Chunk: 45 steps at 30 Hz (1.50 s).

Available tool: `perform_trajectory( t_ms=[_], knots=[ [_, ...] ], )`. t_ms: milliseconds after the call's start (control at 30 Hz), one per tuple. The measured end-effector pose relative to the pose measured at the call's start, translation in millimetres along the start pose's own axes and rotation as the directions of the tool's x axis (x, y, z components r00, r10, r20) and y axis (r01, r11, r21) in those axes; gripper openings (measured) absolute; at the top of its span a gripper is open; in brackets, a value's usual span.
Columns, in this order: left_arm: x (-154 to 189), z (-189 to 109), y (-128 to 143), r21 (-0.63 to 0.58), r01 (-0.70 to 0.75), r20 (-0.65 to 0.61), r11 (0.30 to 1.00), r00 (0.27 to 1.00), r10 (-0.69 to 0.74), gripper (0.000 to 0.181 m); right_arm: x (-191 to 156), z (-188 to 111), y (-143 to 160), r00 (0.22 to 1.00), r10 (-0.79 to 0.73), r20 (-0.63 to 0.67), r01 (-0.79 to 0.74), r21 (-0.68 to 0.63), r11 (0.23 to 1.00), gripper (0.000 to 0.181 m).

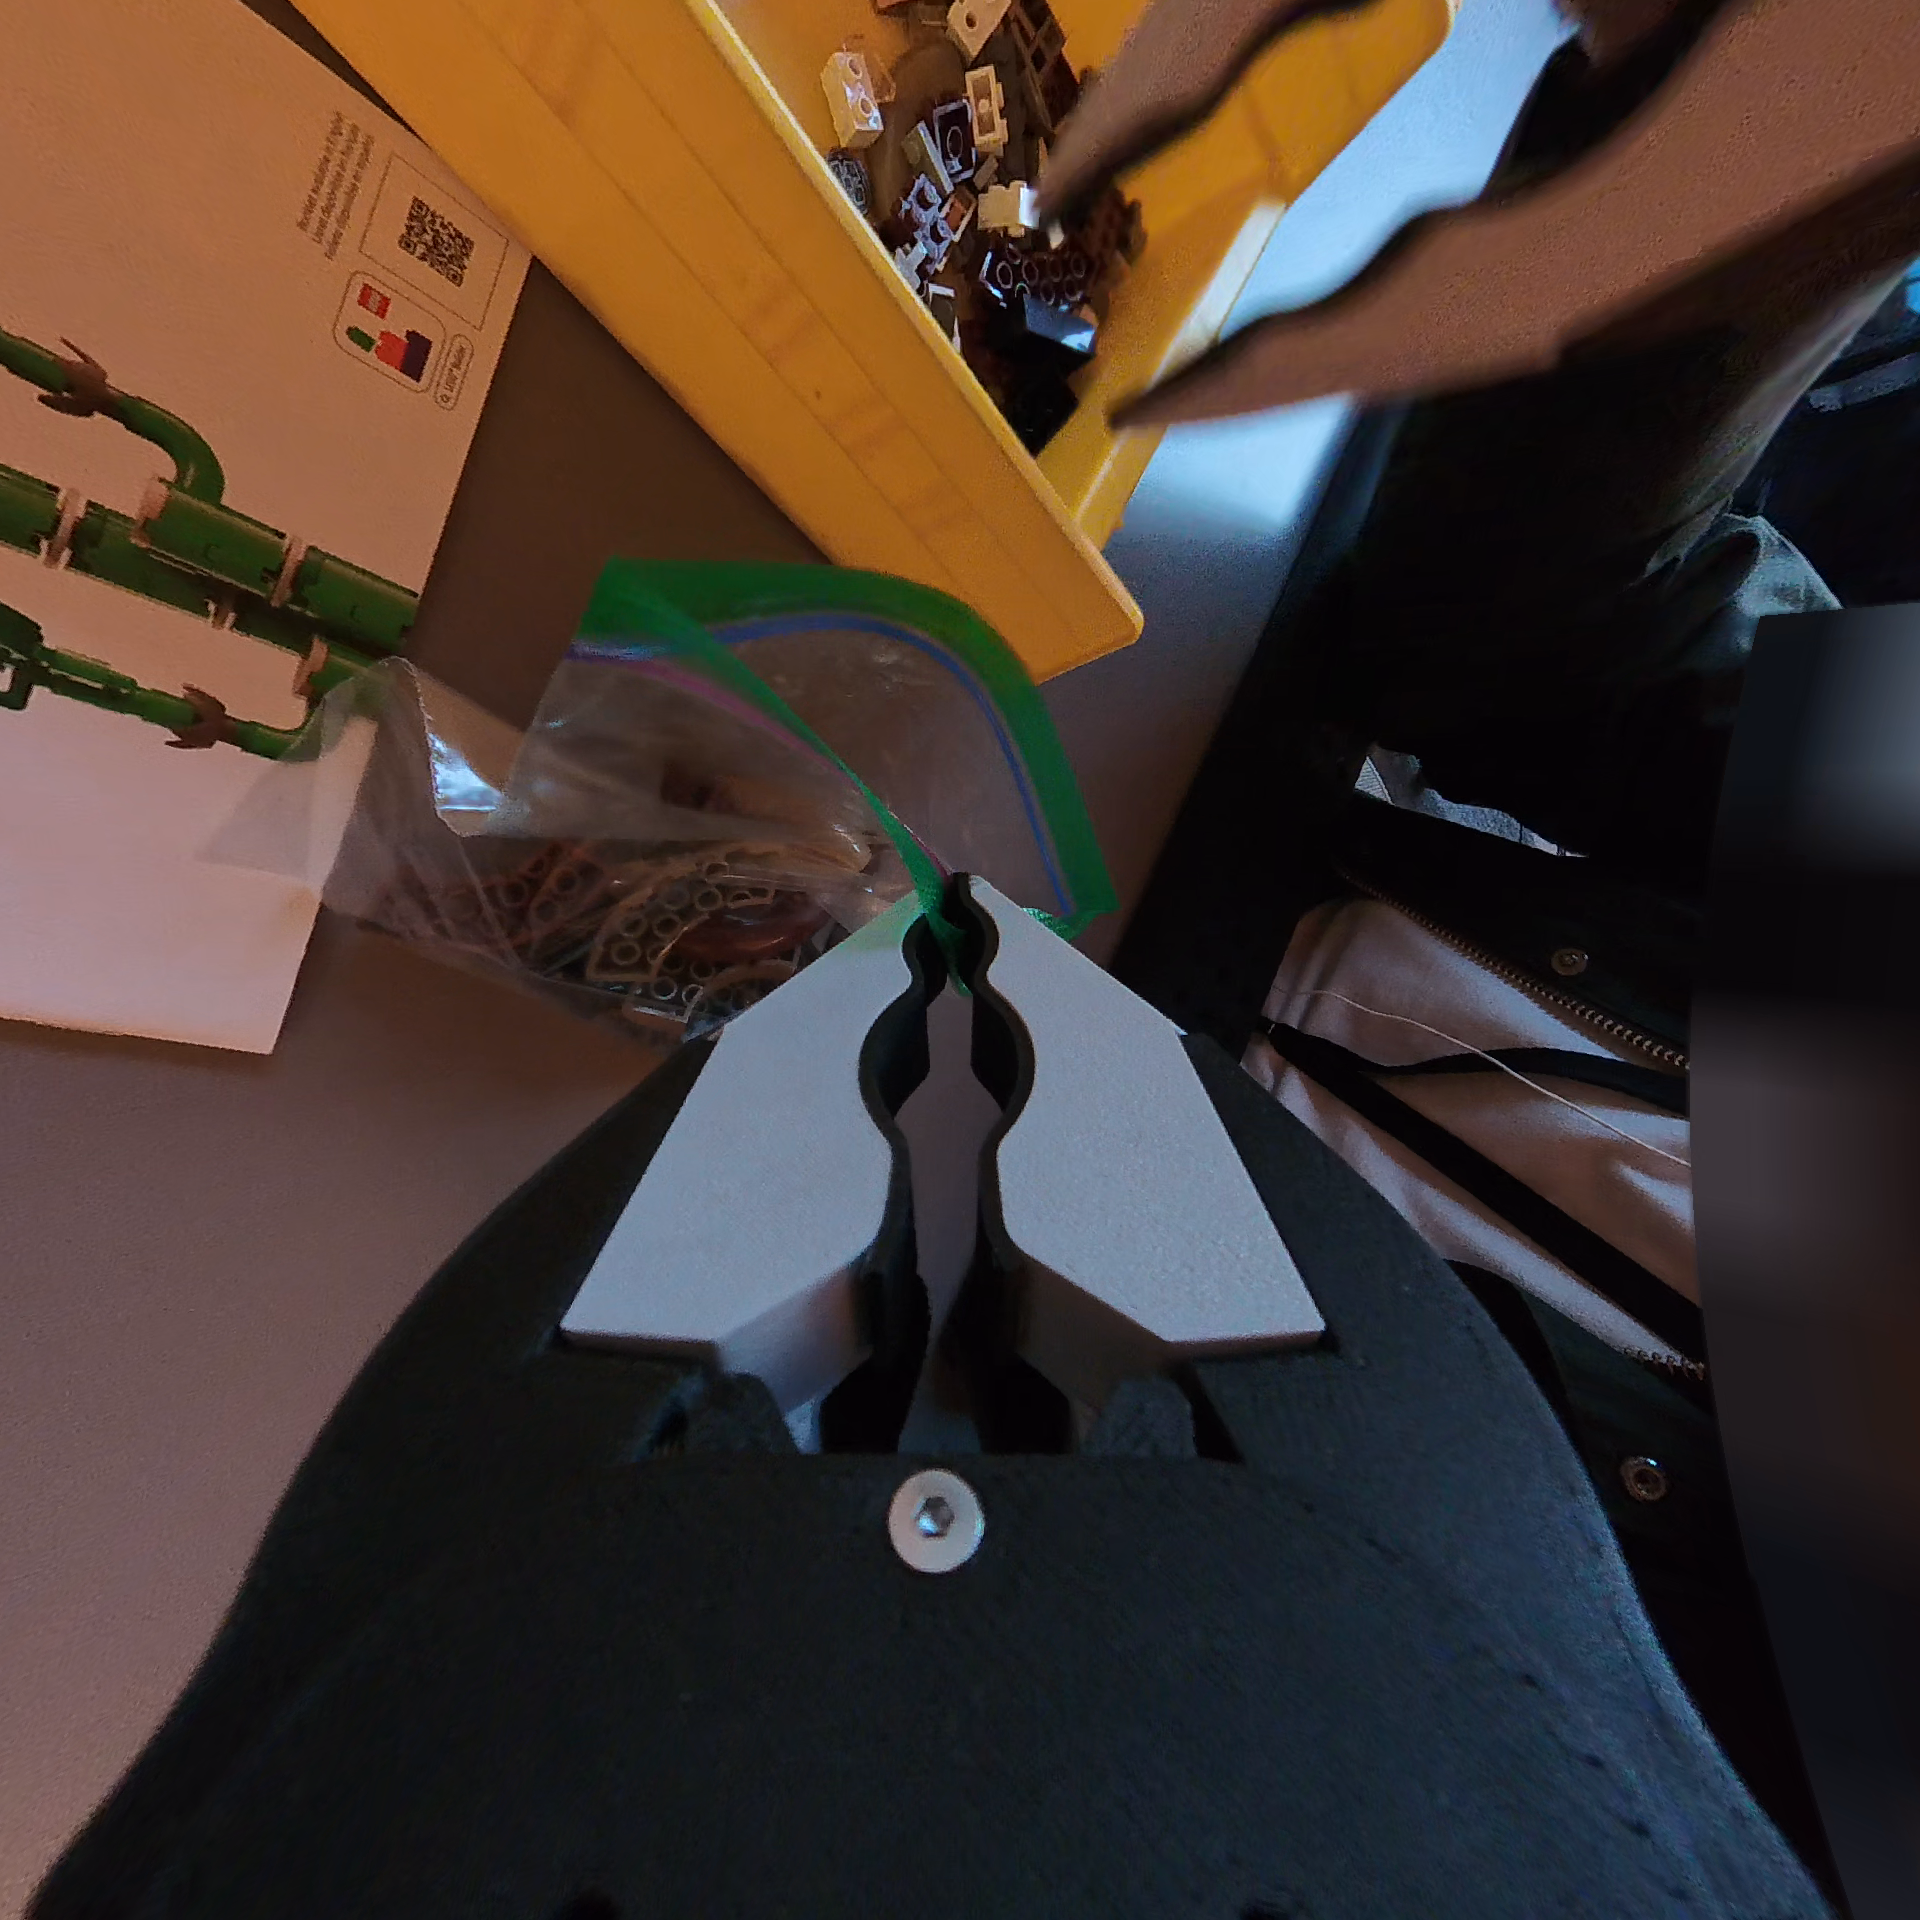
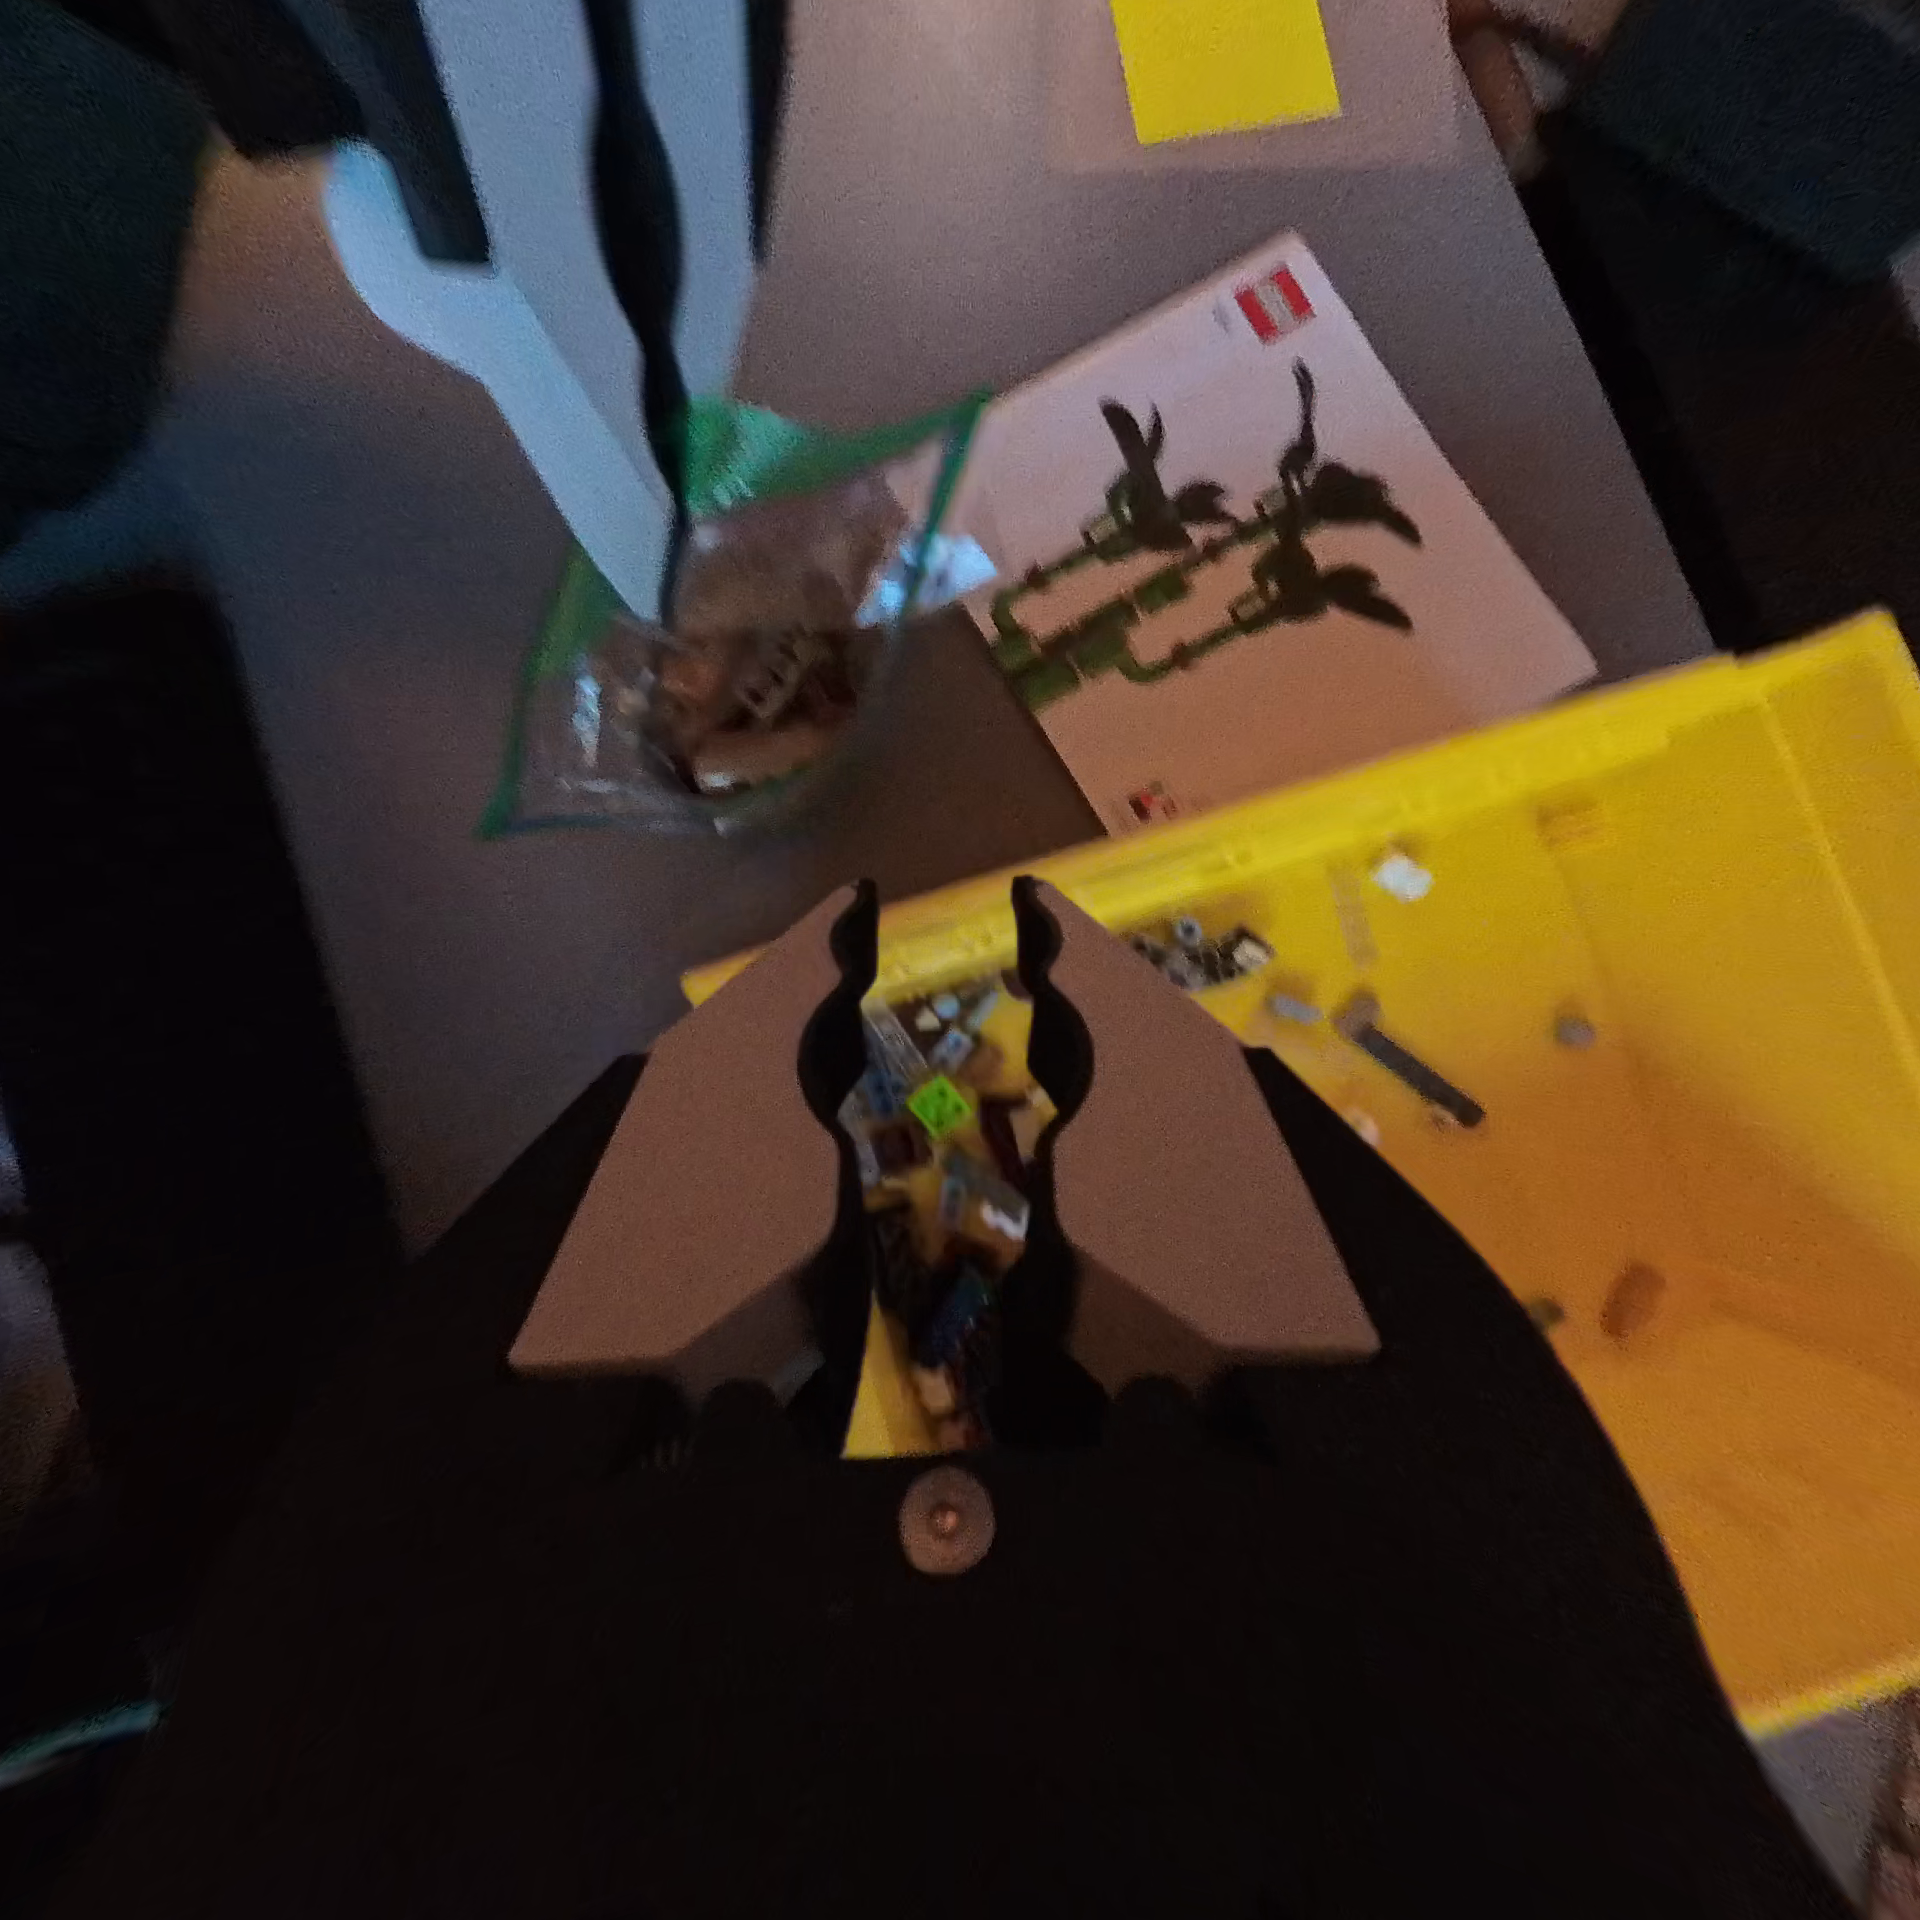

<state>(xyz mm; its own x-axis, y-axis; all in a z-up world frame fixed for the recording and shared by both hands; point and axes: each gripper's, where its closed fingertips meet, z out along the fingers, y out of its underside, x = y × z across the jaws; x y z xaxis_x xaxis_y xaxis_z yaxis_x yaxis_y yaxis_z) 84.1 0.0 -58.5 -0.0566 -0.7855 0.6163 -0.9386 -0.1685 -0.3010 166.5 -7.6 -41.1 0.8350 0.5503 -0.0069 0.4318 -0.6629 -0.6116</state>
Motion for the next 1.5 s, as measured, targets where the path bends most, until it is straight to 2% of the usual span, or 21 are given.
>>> perform_trajectory(
  t_ms=[100,167,233,333,433,533,567,667,733,833,900,967,1000,1133,1200,1267,1367,1433,1500],
  knots=[
    [0,1,0,-0.002,-0.003,0.001,1.000,1.000,0.003,0.000,17,4,66,0.996,0.082,0.023,-0.074,-0.233,0.970,0.029],
    [0,3,0,-0.008,0.000,0.000,1.000,1.000,0.000,0.000,9,24,92,0.993,0.054,0.107,-0.015,-0.332,0.943,0.030],
    [0,4,1,-0.014,0.001,-0.001,1.000,1.000,-0.001,0.000,2,44,103,0.987,0.040,0.154,0.025,-0.397,0.917,0.039],
    [0,3,1,-0.012,-0.003,0.000,1.000,1.000,0.003,0.000,-10,57,111,0.971,-0.063,0.230,0.155,-0.409,0.899,0.040],
    [0,3,0,-0.010,0.000,-0.002,1.000,1.000,0.000,0.000,-3,62,117,0.978,-0.073,0.193,0.152,-0.436,0.887,0.035],
    [0,3,1,-0.011,-0.002,-0.002,1.000,1.000,0.002,0.000,-1,62,119,0.976,-0.096,0.194,0.173,-0.437,0.882,0.009],
    [0,2,1,-0.010,-0.003,-0.002,1.000,1.000,0.003,0.000,0,61,120,0.977,-0.096,0.190,0.173,-0.443,0.880,0.008],
    [0,2,1,-0.007,-0.002,-0.002,1.000,1.000,0.002,0.000,5,52,111,0.979,-0.119,0.163,0.175,-0.395,0.902,0.007],
    [0,2,0,-0.007,0.000,-0.004,1.000,1.000,0.000,0.000,9,39,93,0.984,-0.127,0.127,0.162,-0.319,0.934,0.006],
    [0,3,0,-0.011,0.001,-0.006,1.000,1.000,-0.001,0.000,0,13,38,0.980,-0.185,0.070,0.190,-0.085,0.978,0.006],
    [0,4,1,-0.015,0.002,-0.006,1.000,1.000,-0.002,0.000,-25,0,-5,0.970,-0.220,0.107,0.207,0.122,0.971,0.005],
    [0,5,1,-0.016,0.002,-0.005,1.000,1.000,-0.002,0.000,-42,0,-33,0.963,-0.237,0.130,0.203,0.234,0.951,0.005],
    [0,5,1,-0.015,0.001,-0.004,1.000,1.000,-0.001,0.000,-49,6,-39,0.960,-0.234,0.154,0.192,0.247,0.950,0.005],
    [0,4,0,-0.011,0.000,-0.001,1.000,1.000,0.000,0.000,-45,43,-36,0.976,-0.169,0.139,0.144,0.168,0.975,0.009],
    [0,4,1,-0.013,0.000,-0.001,1.000,1.000,0.000,0.000,-44,51,-31,0.975,-0.168,0.147,0.149,0.132,0.980,0.026],
    [0,3,1,-0.011,0.000,-0.001,1.000,1.000,0.000,0.000,-35,44,-27,0.976,-0.192,0.102,0.179,0.120,0.976,0.026],
    [0,2,0,-0.006,0.003,-0.001,1.000,1.000,-0.003,0.000,-23,10,-26,0.978,-0.194,0.078,0.178,0.179,0.968,0.025],
    [-1,1,0,-0.005,0.003,-0.001,1.000,1.000,-0.003,0.000,-8,-8,-10,0.984,-0.166,0.062,0.154,0.161,0.975,0.025],
    [0,2,0,-0.006,0.002,0.000,1.000,1.000,-0.002,0.000,4,-13,18,0.989,-0.132,0.071,0.126,0.084,0.988,0.025]
  ],
)
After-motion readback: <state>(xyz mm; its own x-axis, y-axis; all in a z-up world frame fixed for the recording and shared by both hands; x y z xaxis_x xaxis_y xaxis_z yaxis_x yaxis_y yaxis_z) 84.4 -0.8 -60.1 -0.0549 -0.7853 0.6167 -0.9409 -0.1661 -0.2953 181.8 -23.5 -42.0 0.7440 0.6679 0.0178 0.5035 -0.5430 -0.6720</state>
